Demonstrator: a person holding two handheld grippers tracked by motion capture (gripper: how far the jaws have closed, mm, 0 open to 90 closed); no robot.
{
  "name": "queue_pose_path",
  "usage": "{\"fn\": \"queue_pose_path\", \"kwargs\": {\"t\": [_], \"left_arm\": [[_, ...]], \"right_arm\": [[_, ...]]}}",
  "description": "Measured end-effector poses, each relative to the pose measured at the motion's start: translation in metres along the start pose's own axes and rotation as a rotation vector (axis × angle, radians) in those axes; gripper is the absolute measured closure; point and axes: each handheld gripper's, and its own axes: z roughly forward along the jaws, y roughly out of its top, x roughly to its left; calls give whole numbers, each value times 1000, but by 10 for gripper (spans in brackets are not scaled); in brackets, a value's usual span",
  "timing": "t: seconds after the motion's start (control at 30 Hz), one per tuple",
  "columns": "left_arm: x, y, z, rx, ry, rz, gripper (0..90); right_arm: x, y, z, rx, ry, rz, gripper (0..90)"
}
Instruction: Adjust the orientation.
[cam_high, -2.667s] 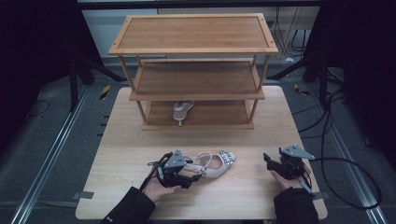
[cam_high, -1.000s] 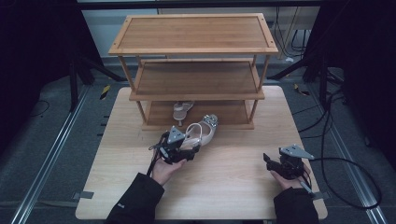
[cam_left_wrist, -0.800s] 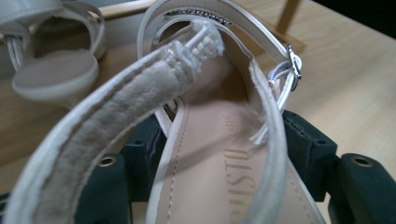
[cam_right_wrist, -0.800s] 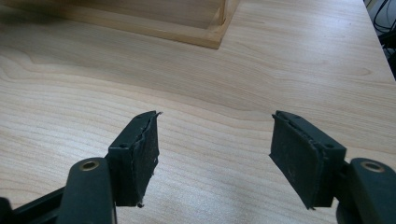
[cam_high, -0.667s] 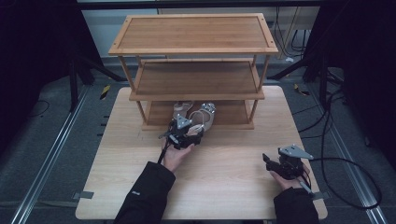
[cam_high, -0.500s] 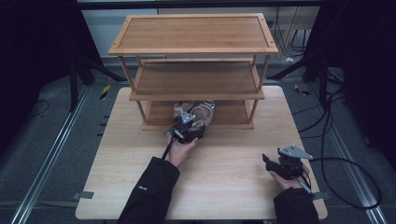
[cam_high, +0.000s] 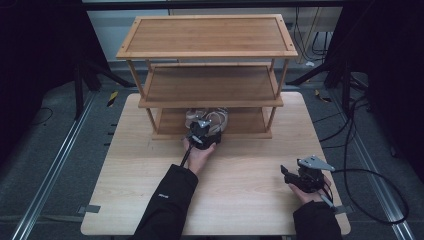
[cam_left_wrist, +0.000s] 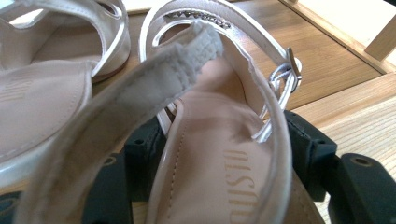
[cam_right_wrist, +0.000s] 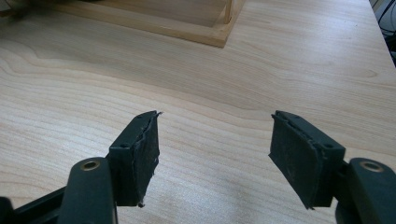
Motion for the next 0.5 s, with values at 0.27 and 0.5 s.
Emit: {"fn": "queue_pose_path", "kwargs": {"t": [0.27, 0.5], "left_arm": [[3, -4, -4, 40, 1, 26, 321], [6, -10, -31, 18, -44, 60, 308]], "right_arm": [[1, 0, 0, 4, 1, 1, 323], [1, 0, 0, 3, -1, -5, 319]]}}
